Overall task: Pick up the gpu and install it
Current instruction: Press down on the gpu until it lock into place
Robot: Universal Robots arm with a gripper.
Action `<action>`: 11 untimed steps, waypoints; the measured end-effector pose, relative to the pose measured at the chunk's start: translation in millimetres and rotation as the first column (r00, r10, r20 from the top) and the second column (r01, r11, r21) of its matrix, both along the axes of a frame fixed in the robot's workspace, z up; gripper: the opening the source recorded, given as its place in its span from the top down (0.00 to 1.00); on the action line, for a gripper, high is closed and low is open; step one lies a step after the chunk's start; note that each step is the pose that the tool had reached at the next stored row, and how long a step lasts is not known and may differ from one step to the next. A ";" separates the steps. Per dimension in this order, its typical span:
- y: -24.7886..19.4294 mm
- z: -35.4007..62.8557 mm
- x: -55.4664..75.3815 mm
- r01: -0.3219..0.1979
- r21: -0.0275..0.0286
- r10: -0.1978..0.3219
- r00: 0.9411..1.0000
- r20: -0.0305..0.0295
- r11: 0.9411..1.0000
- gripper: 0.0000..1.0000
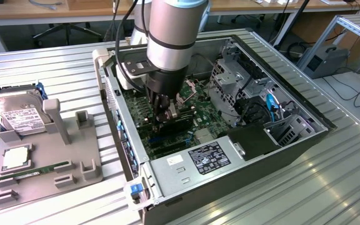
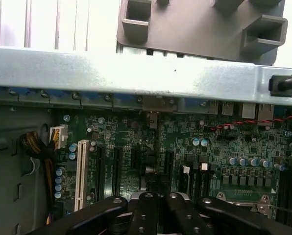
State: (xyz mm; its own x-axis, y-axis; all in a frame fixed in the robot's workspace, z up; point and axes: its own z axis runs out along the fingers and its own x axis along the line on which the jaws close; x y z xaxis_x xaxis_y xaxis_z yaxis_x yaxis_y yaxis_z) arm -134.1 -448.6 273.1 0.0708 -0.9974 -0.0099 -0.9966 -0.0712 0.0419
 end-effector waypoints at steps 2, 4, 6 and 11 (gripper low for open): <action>0.5 -0.5 0.0 0.000 0.000 0.000 1.000 0.000 1.000 0.89; 0.7 -1.0 0.0 0.000 0.000 0.000 1.000 0.000 1.000 0.89; 0.9 -2.2 0.1 0.000 0.001 0.000 1.000 0.001 1.000 0.89; 0.7 -3.6 0.1 0.000 -0.001 0.000 1.000 0.000 1.000 0.89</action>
